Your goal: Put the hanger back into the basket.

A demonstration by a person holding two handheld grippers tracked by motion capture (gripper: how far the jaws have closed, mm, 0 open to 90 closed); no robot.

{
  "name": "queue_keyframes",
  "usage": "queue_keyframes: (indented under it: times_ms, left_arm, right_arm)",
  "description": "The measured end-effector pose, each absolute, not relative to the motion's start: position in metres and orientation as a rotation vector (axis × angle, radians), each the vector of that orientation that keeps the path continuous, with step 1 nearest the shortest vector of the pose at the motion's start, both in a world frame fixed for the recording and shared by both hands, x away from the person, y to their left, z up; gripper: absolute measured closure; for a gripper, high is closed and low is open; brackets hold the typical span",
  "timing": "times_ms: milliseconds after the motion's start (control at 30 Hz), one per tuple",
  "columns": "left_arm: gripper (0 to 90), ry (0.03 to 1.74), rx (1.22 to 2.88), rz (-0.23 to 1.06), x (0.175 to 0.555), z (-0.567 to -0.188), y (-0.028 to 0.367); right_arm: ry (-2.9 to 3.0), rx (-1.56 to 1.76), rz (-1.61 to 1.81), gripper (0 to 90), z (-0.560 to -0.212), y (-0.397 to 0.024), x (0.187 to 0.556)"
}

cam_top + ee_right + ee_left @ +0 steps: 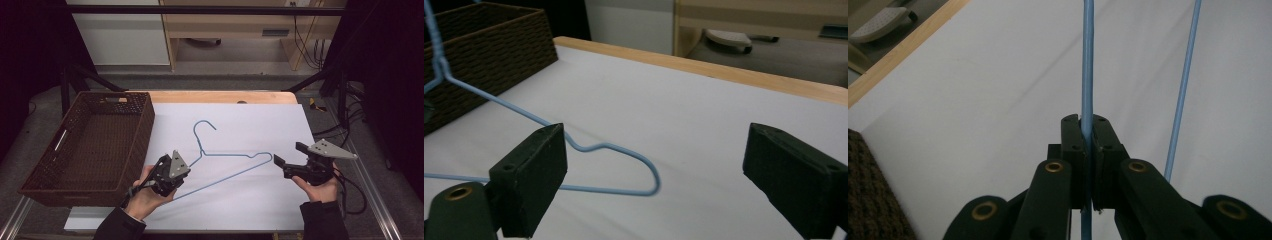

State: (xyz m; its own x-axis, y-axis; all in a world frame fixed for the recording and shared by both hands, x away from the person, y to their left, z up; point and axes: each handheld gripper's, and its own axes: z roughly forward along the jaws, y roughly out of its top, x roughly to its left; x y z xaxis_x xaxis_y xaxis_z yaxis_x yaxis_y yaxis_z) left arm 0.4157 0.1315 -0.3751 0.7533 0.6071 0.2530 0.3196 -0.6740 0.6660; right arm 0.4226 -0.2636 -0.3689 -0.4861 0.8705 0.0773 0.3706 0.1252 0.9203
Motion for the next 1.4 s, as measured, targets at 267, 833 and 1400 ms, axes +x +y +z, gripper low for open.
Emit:
queue_keyframes:
  times_ms: [267,833,1400]
  left_arm:
    - [86.6,0.741,2.310,0.638,0.415,-0.363,0.140]
    - [86.6,0.770,2.232,0.640,0.414,-0.319,0.170]
    - [86.7,0.810,2.197,0.732,0.427,-0.263,0.196]
  right_arm:
    - [1.898,1.255,1.297,8.2,-0.382,-0.283,0.430]
    - [1.949,1.248,1.243,6.8,-0.396,-0.283,0.436]
    - [1.972,1.222,1.254,5.8,-0.395,-0.276,0.436]
